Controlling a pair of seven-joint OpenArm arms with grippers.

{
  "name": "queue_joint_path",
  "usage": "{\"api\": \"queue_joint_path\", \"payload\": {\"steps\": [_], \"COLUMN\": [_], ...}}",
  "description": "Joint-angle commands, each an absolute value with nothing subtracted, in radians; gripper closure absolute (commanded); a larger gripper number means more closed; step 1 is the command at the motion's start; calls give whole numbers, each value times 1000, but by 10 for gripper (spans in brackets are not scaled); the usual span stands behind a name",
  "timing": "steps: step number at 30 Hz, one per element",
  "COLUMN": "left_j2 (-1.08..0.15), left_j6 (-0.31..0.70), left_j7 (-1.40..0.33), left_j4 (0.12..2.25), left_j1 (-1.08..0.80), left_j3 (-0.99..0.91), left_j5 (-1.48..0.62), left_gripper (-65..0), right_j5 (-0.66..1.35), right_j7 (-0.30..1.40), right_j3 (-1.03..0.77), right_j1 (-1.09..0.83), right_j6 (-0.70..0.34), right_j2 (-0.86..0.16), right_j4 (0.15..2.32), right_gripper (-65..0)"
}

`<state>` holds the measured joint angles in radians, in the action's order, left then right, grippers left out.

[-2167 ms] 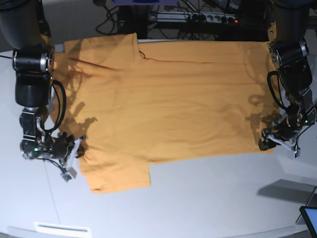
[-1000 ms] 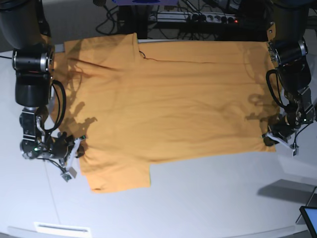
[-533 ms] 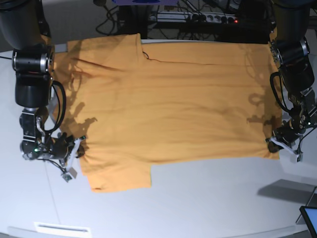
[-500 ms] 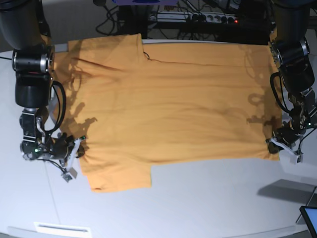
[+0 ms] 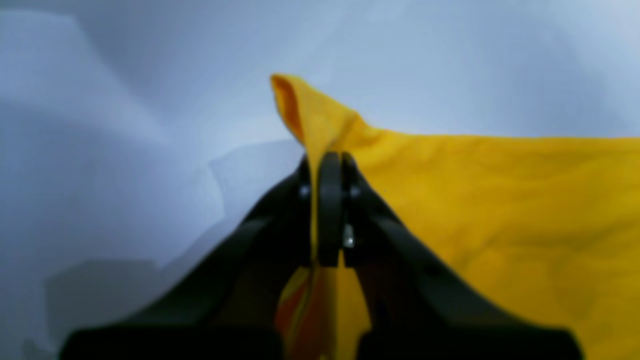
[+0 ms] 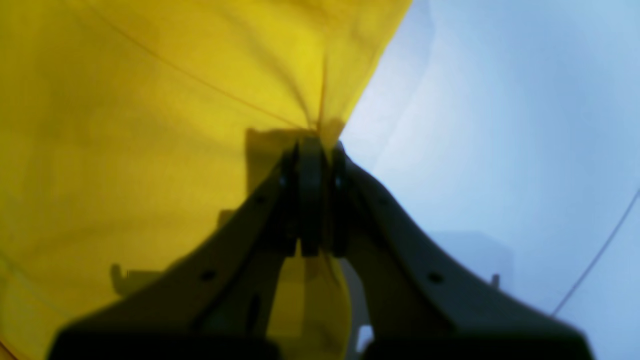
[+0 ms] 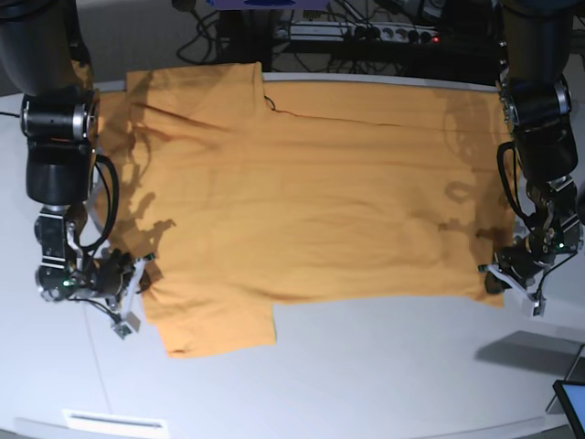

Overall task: Fold the T-shirt properly
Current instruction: 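Lift the hem with both grippers and carry it toward the shoulder edge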

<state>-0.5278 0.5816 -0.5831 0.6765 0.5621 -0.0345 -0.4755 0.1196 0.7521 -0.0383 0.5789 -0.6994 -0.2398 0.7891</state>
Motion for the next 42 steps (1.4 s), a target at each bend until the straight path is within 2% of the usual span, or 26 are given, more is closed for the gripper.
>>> {"api": "queue_joint_path", "payload": {"steps": [1, 13, 21, 42], "left_j2": [-552, -558, -561, -604], "left_j6": [588, 588, 588, 588], "left_j7": [-555, -555, -565, -573], "left_j4": [694, 697, 839, 1035], "left_j1": [602, 601, 512, 352], "left_j3": [-33, -38, -42, -81], "left_j5": [-495, -495, -495, -503], "left_gripper": [0, 0, 0, 0], "right_j5": [120, 120, 120, 120], "right_j7": [733, 742, 777, 869], "right_j3": [-38, -39, -39, -47], "right_j1": [618, 616, 559, 481], "right_j6": [-698, -698, -698, -698], "right_j2": [-251, -268, -285, -286], "right_j4": [799, 898, 993, 1175], "right_gripper": [-3, -3, -3, -3]}}
